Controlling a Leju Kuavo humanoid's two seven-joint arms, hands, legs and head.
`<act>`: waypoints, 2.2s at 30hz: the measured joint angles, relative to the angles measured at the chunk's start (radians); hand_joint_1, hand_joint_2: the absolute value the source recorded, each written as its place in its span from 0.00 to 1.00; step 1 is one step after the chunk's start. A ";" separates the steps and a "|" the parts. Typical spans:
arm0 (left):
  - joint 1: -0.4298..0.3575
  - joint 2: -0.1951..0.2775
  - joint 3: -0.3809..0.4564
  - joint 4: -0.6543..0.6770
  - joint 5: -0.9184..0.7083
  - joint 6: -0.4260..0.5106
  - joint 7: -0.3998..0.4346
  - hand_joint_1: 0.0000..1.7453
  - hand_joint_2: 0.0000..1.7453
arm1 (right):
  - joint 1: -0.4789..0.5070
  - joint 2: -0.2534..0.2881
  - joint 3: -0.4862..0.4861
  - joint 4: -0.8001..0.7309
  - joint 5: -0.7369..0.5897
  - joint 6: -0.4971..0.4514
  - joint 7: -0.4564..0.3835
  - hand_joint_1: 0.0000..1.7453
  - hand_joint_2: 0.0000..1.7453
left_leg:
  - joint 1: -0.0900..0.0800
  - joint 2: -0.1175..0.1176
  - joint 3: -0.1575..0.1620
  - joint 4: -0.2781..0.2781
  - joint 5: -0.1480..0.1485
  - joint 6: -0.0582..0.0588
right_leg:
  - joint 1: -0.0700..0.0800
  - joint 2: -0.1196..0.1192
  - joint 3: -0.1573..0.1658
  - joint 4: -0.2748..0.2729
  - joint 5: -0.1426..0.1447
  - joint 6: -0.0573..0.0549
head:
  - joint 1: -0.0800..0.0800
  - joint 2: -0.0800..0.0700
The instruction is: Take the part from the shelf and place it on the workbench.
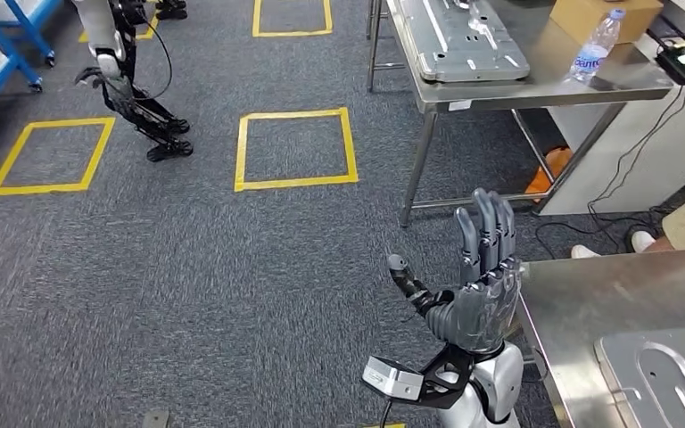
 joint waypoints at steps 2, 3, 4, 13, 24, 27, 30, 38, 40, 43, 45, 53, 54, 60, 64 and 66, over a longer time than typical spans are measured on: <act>0.008 0.001 0.003 0.000 0.001 -0.002 0.000 0.00 0.00 | 0.000 0.004 0.000 0.001 0.000 0.000 -0.003 0.00 1.00 | 0.000 0.023 -0.010 0.015 -0.010 -0.010 | -0.002 -0.028 0.011 -0.015 0.005 -0.009 | -0.001 0.000; 0.010 0.002 0.003 0.000 0.001 -0.003 0.000 0.00 0.00 | 0.002 0.006 -0.001 0.002 0.000 0.000 -0.004 0.00 1.00 | -0.001 0.055 -0.025 0.047 -0.029 -0.013 | -0.003 -0.045 0.017 -0.023 0.007 -0.014 | -0.001 0.000; 0.011 0.002 0.003 0.000 0.002 -0.005 0.001 0.00 0.00 | 0.004 0.008 -0.001 0.002 0.000 0.000 -0.006 0.00 1.00 | -0.001 0.093 -0.050 0.099 -0.059 -0.016 | -0.003 -0.063 0.021 -0.028 0.008 -0.019 | -0.001 0.000; 0.029 -0.001 0.012 0.000 0.016 -0.008 0.000 0.00 0.00 | 0.012 0.009 -0.002 0.005 -0.010 0.000 -0.011 0.00 1.00 | 0.010 0.217 0.006 0.021 -0.020 -0.028 | 0.007 -0.189 0.036 -0.013 -0.024 0.003 | 0.000 0.000; 0.039 -0.016 0.034 0.000 0.032 -0.025 -0.019 0.00 0.00 | 0.013 0.005 -0.002 0.031 -0.023 0.000 -0.007 0.00 1.00 | -0.001 0.092 0.010 0.003 -0.010 0.025 | -0.004 -0.091 -0.109 0.276 -0.140 0.028 | 0.001 0.000; 0.042 -0.020 0.036 0.000 0.030 -0.025 -0.017 0.00 0.00 | 0.010 0.004 0.000 0.040 -0.022 0.000 -0.001 0.00 1.00 | -0.002 0.048 0.011 0.006 -0.011 0.023 | -0.003 -0.036 -0.031 0.078 -0.024 0.011 | 0.001 0.000; 0.046 -0.024 0.037 0.001 0.025 -0.022 -0.013 0.00 0.00 | 0.008 0.004 0.005 0.048 -0.011 0.000 0.012 0.00 1.00 | 0.002 0.014 0.003 0.006 -0.009 0.006 | 0.002 -0.006 -0.001 0.001 -0.002 0.003 | 0.002 0.000; 0.058 -0.022 0.048 0.001 0.015 -0.015 -0.006 0.00 0.00 | 0.019 0.005 0.019 0.057 -0.009 0.000 0.015 0.00 1.00 | 0.004 0.141 -0.136 0.286 -0.150 -0.026 | -0.002 -0.124 0.018 -0.030 0.007 -0.018 | 0.001 0.000; 0.061 -0.020 0.050 0.001 0.015 -0.014 -0.005 0.00 0.00 | 0.020 0.005 0.020 0.061 -0.009 0.000 0.014 0.00 1.00 | 0.008 0.151 -0.110 0.243 -0.113 -0.032 | -0.003 -0.153 0.020 -0.026 0.001 -0.013 | 0.001 0.000; 0.060 -0.016 0.052 0.001 0.015 -0.014 -0.006 0.00 0.00 | 0.019 0.005 0.021 0.062 -0.010 0.000 0.014 0.00 1.00 | 0.007 0.202 0.000 0.048 -0.037 -0.028 | -0.001 -0.188 0.026 -0.013 -0.016 0.003 | 0.001 0.000; 0.059 -0.016 0.053 0.001 0.016 -0.016 -0.007 0.00 0.00 | 0.017 0.005 0.023 0.063 -0.010 0.000 0.015 0.00 1.00 | 0.001 0.204 0.016 0.017 -0.034 -0.014 | 0.003 -0.203 0.031 -0.008 -0.022 0.014 | 0.002 0.000; 0.052 -0.017 0.055 0.001 0.017 -0.027 -0.007 0.00 0.00 | 0.017 0.002 0.034 0.068 0.004 0.000 0.026 0.00 1.00 | -0.003 0.111 0.014 0.009 -0.023 0.024 | -0.004 -0.098 -0.103 0.275 -0.162 0.030 | 0.002 0.000; 0.053 -0.017 0.055 0.001 0.017 -0.028 -0.006 0.00 0.00 | 0.018 0.002 0.034 0.069 0.003 0.000 0.026 0.00 1.00 | -0.006 0.096 0.014 0.009 -0.022 0.025 | -0.001 -0.095 -0.114 0.284 -0.150 0.024 | 0.002 0.000; 0.051 -0.033 0.056 0.002 0.004 -0.028 0.004 0.00 0.00 | 0.022 0.001 0.034 0.067 -0.005 0.000 0.015 0.00 1.00 | -0.007 0.017 0.010 0.009 -0.017 0.018 | 0.021 0.017 -0.007 0.005 0.004 -0.030 | 0.003 0.000; 0.047 -0.034 0.056 0.002 -0.009 -0.029 0.008 0.00 0.00 | 0.023 0.002 0.034 0.063 -0.012 0.000 0.004 0.00 1.00 | -0.009 0.049 -0.012 0.038 -0.038 0.001 | 0.012 -0.040 0.011 -0.028 0.016 -0.030 | 0.002 0.000; 0.037 -0.034 0.055 0.002 -0.011 -0.029 0.009 0.00 0.00 | 0.024 0.002 0.034 0.063 -0.013 0.000 0.004 0.00 1.00 | -0.008 0.116 -0.065 0.145 -0.098 -0.009 | 0.009 -0.077 0.017 -0.037 0.018 -0.032 | 0.001 0.000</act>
